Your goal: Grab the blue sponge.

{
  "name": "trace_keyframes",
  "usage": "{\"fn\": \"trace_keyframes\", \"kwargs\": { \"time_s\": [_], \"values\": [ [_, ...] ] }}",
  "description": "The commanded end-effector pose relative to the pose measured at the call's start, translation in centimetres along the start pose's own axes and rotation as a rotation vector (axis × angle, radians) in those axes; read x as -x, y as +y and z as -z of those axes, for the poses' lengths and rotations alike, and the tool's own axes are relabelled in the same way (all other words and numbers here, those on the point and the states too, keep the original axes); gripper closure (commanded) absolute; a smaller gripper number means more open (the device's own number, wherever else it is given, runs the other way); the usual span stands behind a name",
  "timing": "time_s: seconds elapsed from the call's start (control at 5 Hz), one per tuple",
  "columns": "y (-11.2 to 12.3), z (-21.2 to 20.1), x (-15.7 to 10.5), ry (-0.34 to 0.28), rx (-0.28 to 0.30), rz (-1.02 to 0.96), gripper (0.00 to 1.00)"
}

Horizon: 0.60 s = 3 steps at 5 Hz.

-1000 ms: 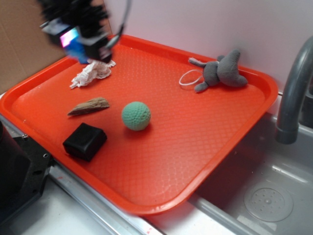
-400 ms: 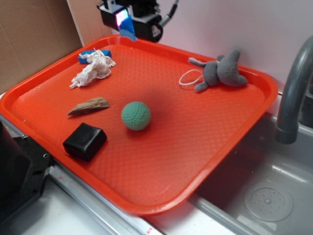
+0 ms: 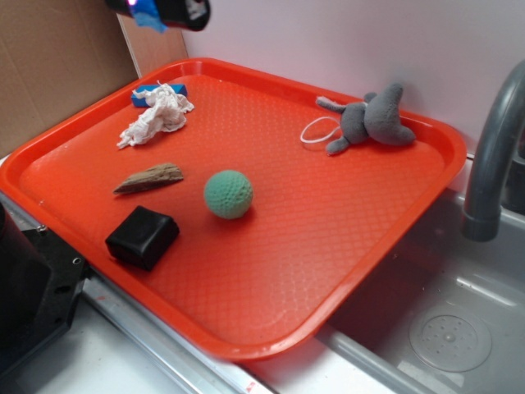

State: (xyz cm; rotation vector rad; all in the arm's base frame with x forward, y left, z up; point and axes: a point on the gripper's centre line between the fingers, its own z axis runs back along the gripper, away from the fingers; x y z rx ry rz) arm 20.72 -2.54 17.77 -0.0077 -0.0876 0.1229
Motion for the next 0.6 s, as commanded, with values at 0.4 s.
{"fn": "trace_keyframes", "kwargs": {
  "time_s": [0.4],
  "values": [
    [3.4,0.1,2.4,-0.074,-0.037,-0.024,1.00]
  ]
}}
